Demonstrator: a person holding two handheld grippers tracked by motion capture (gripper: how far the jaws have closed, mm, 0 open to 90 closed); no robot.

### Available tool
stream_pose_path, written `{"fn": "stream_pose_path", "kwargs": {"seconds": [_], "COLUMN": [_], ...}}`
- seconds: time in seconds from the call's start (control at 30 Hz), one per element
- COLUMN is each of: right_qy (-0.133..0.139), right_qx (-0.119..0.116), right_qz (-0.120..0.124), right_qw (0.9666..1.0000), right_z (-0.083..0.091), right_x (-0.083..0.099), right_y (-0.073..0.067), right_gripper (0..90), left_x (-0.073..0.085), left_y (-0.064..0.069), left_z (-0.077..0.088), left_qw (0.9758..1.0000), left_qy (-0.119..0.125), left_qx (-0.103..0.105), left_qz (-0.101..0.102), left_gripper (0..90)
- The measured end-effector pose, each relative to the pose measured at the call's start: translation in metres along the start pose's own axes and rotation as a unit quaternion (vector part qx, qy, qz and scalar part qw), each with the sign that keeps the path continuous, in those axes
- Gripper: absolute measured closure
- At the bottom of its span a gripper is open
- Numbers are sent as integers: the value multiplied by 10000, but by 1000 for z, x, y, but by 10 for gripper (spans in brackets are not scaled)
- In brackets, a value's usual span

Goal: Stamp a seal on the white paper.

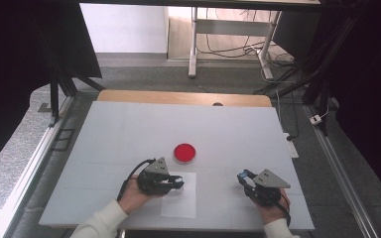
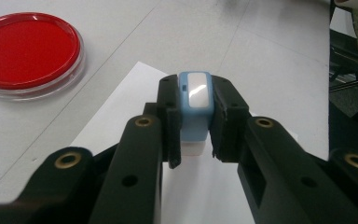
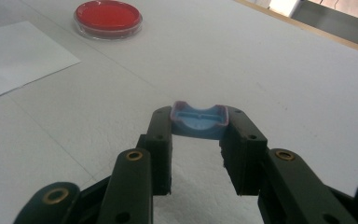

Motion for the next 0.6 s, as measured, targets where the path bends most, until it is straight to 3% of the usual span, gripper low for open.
{"fn": "stream_pose_path", "kwargs": {"seconds": [0.6], "right_qy": [1], "right_qx": [6], "right_qz": [23], "right_qw": [10000], "right_z": [0], "right_x": [0], "right_y": [0], "right_gripper": [648], "left_x": [3], "left_y": [1], "left_z": [-6], "left_qw": [10000], "left_qy": [-15], "left_qx": [-4], "left_qz": [21], "left_gripper": [749]}}
Point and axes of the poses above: each handheld gripper's, and its own axes: z roughly backward along the jaws, x roughly out of its underside, y roughly to its right, the point moved 1 cm from there along -z, roughly forward along the jaws, and after that the axes turned 6 degrees about -z, right-handed, at the moved point
